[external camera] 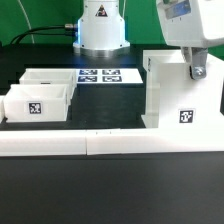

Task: Assemble drawer

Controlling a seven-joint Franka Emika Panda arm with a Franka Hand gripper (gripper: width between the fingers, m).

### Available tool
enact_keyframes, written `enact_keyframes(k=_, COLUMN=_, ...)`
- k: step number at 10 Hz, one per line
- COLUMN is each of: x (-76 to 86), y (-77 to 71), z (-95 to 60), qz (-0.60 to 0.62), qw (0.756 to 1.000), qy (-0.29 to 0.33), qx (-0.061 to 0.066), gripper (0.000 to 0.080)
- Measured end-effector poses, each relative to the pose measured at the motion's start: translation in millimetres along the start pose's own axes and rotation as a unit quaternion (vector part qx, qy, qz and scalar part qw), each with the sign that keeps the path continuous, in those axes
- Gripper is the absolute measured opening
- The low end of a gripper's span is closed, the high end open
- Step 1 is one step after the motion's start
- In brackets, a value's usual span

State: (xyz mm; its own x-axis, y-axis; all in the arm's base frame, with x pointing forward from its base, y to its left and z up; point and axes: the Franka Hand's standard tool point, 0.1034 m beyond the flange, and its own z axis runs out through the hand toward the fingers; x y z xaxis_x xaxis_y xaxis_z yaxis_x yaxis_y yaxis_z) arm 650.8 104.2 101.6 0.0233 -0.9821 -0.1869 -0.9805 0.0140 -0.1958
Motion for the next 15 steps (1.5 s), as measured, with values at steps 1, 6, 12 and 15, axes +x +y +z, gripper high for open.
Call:
enact_keyframes(k=1, x=-2.1, y=-0.1, z=0.9, qz=0.0, qw=1.0, qy=-0.002, qx=-0.005, gripper=0.0045)
enact_keyframes(k=6, x=-3.1, y=-1.5, z=-0.5, qz=-0.006, qw=1.0, qy=-0.002, qx=-0.002, gripper=0.0303)
enact_keyframes(k=12, x=-4.1, y=-2.3, z=-3.7, qz=-0.023, qw=1.0, qy=-0.003, qx=0.0, gripper=0.0649)
enact_keyframes(k=15, x=-2.6, y=9.5, z=-37.5, qz=-0.097, qw=0.995, qy=-0.009, qx=0.003, gripper=0.0649)
